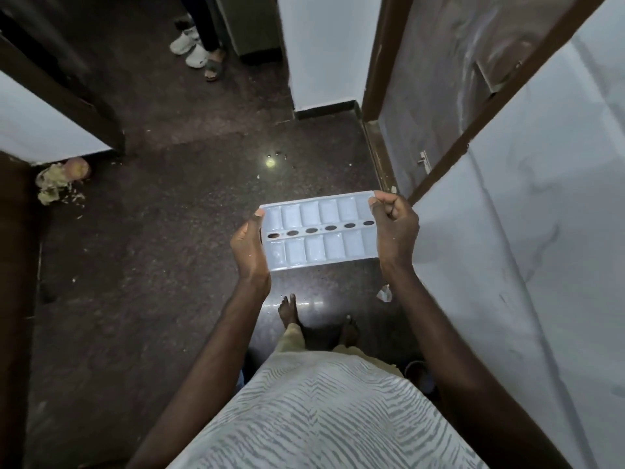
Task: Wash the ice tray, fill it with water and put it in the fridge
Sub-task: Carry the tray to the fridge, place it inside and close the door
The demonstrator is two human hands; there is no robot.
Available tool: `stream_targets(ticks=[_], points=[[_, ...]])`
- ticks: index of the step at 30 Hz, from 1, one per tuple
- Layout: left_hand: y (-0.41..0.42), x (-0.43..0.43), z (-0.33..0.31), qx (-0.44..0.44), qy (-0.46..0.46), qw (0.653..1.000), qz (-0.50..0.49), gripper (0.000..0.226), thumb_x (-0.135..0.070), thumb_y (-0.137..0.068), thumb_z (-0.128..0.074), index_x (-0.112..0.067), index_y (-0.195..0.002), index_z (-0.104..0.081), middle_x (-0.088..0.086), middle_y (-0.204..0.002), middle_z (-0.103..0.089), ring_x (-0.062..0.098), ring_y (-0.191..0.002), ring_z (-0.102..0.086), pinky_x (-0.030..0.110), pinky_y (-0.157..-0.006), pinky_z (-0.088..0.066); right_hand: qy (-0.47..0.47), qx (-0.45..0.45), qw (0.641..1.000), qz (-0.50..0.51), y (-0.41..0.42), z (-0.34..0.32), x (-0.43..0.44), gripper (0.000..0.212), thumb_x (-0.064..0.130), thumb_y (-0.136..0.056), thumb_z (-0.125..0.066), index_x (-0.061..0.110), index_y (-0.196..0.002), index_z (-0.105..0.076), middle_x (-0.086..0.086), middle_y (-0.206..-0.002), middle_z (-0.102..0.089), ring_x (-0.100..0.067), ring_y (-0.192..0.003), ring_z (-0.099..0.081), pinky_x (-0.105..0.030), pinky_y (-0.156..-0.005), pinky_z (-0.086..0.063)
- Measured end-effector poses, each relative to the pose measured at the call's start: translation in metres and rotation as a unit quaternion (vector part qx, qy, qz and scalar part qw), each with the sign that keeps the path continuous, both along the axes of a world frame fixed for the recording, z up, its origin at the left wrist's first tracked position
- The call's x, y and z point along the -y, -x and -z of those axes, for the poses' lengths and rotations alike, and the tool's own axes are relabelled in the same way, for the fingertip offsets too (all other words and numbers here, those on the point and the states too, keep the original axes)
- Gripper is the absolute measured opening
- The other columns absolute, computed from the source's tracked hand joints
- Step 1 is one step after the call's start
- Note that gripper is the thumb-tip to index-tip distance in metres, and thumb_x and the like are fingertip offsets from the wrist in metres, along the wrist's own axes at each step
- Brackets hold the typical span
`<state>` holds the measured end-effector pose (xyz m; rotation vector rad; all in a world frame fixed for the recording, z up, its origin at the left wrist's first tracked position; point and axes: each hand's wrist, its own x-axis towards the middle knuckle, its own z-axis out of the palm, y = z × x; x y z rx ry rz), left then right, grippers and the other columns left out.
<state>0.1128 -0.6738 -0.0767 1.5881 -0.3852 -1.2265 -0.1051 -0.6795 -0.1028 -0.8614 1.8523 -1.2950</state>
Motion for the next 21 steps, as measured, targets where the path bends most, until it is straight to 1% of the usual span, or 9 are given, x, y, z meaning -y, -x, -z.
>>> stream_targets(ticks=[2,4,6,10,13,16,18,21], points=[[0.004,-0.004,-0.001,0.002,0.004,1.000,-0.017,0.023,-0.025,-0.101,-0.067,-0.011,-0.083,-0.071,-0.002,-0.070,-0.071,0.010,-0.059,-0.067,0.024,-0.053,-0.054,-0.001,-0.003,1.000,-0.014,0.004,0.000,0.002,0.014,0.027,-0.097,-0.071,0.019,-0.109,-0.075,0.020,-0.097,-0.074,0.000,-0.090,-0.070,-0.025,-0.083,-0.060],[0.007,-0.008,-0.001,0.003,0.004,1.000,-0.028,0.022,-0.026,-0.100,-0.067,-0.010,-0.086,-0.071,0.002,-0.075,-0.071,0.013,-0.061,-0.067,0.025,-0.055,-0.055,-0.003,-0.003,1.000,-0.028,0.008,-0.001,0.004,0.015,0.027,-0.097,-0.071,0.019,-0.109,-0.075,0.022,-0.096,-0.073,0.000,-0.089,-0.070,-0.026,-0.084,-0.060],[0.008,-0.011,0.001,0.005,0.006,0.999,-0.040,0.022,-0.027,-0.100,-0.067,-0.009,-0.089,-0.071,0.005,-0.078,-0.070,0.014,-0.063,-0.067,0.026,-0.055,-0.055,-0.006,-0.001,0.999,-0.046,0.010,-0.002,0.007,0.013,0.028,-0.097,-0.071,0.022,-0.109,-0.074,0.024,-0.096,-0.073,-0.001,-0.091,-0.071,-0.030,-0.086,-0.061],[0.009,-0.021,0.004,0.008,0.014,0.997,-0.073,0.022,-0.029,-0.100,-0.068,-0.008,-0.094,-0.072,0.006,-0.081,-0.070,0.016,-0.067,-0.068,0.029,-0.058,-0.056,-0.004,0.005,0.997,-0.081,0.009,-0.004,0.014,0.009,0.028,-0.096,-0.071,0.027,-0.105,-0.072,0.022,-0.095,-0.074,-0.005,-0.090,-0.072,-0.036,-0.086,-0.063],[0.005,-0.029,0.005,0.005,0.015,0.995,-0.100,0.023,-0.030,-0.100,-0.067,-0.008,-0.097,-0.074,0.008,-0.085,-0.072,0.019,-0.071,-0.070,0.031,-0.060,-0.058,0.001,0.000,0.994,-0.113,0.001,-0.006,0.020,0.009,0.026,-0.097,-0.071,0.025,-0.106,-0.072,0.023,-0.092,-0.072,0.000,-0.086,-0.071,-0.030,-0.082,-0.063],[-0.003,-0.040,0.006,0.011,0.011,0.991,-0.129,0.025,-0.030,-0.100,-0.066,-0.007,-0.099,-0.074,0.008,-0.085,-0.072,0.019,-0.072,-0.070,0.031,-0.061,-0.058,0.020,-0.005,0.990,-0.142,-0.010,-0.009,0.024,0.013,0.021,-0.097,-0.071,0.016,-0.108,-0.075,0.016,-0.091,-0.074,0.003,-0.081,-0.069,-0.021,-0.077,-0.059],[-0.010,-0.048,0.006,0.011,0.009,0.988,-0.153,0.025,-0.031,-0.100,-0.066,-0.007,-0.098,-0.073,0.007,-0.085,-0.072,0.019,-0.072,-0.070,0.032,-0.062,-0.058,0.022,0.003,0.985,-0.171,-0.021,-0.008,0.026,0.013,0.019,-0.097,-0.070,0.014,-0.107,-0.075,0.011,-0.090,-0.075,0.001,-0.079,-0.069,-0.020,-0.075,-0.058],[-0.026,-0.062,0.006,0.020,0.002,0.981,-0.191,0.024,-0.031,-0.100,-0.066,-0.009,-0.095,-0.073,0.003,-0.080,-0.073,0.017,-0.071,-0.071,0.032,-0.062,-0.058,0.022,0.011,0.977,-0.210,-0.043,-0.007,0.030,0.015,0.018,-0.096,-0.071,0.010,-0.107,-0.076,0.005,-0.091,-0.077,-0.004,-0.079,-0.071,-0.022,-0.073,-0.057]])
